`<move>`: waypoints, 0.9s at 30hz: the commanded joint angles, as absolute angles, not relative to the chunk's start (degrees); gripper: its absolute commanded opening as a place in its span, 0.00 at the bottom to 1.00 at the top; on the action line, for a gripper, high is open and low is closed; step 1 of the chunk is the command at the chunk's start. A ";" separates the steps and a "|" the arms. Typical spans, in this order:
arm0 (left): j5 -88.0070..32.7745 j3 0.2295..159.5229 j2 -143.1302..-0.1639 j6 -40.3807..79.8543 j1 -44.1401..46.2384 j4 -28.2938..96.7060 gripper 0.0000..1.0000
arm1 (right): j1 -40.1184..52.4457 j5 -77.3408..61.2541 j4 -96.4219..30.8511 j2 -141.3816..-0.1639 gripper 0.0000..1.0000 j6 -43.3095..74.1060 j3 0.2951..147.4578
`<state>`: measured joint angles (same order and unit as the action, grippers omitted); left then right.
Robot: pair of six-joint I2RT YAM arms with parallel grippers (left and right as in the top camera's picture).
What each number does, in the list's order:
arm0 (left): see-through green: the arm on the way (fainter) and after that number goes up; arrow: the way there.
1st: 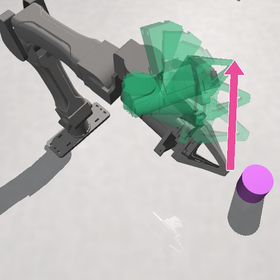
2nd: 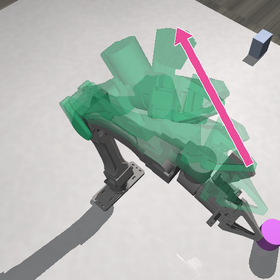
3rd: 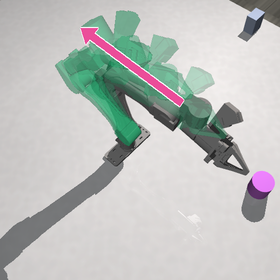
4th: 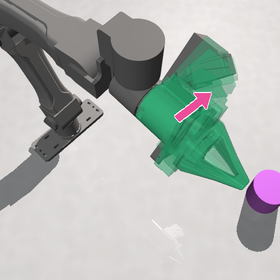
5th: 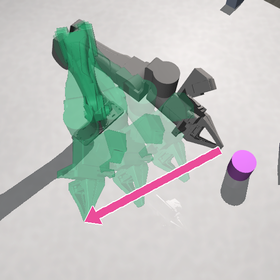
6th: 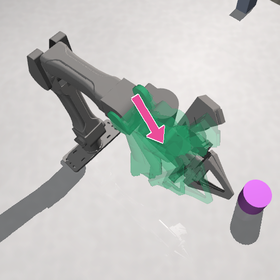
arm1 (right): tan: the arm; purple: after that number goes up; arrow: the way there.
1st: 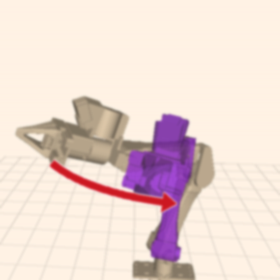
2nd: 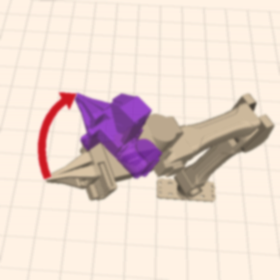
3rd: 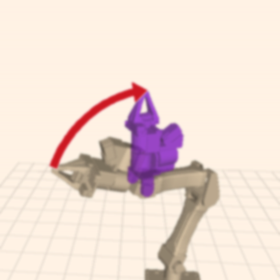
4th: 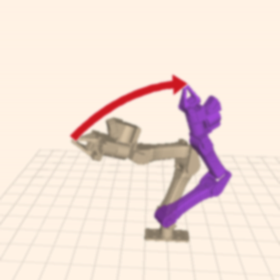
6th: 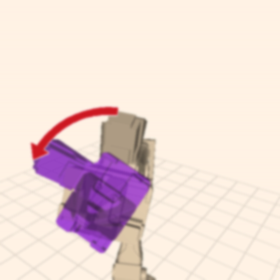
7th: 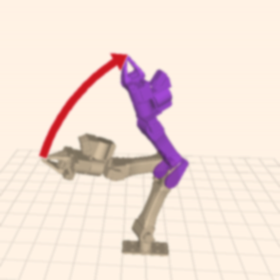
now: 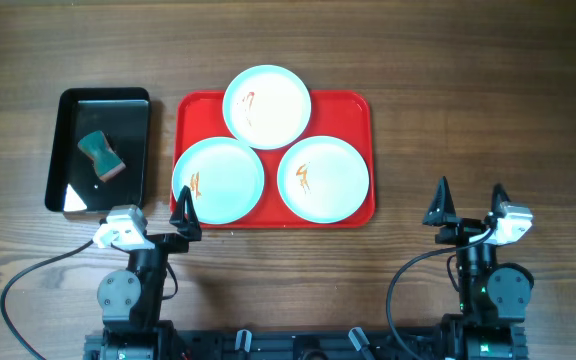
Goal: Clean dirty plates on tray and stack at the side
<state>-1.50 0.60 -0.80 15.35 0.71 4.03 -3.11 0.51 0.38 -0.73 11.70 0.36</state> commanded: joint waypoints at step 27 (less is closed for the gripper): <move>-37.23 2.31 -0.40 53.21 0.93 -15.35 1.00 | -3.40 1.54 0.56 -0.54 1.00 10.94 0.30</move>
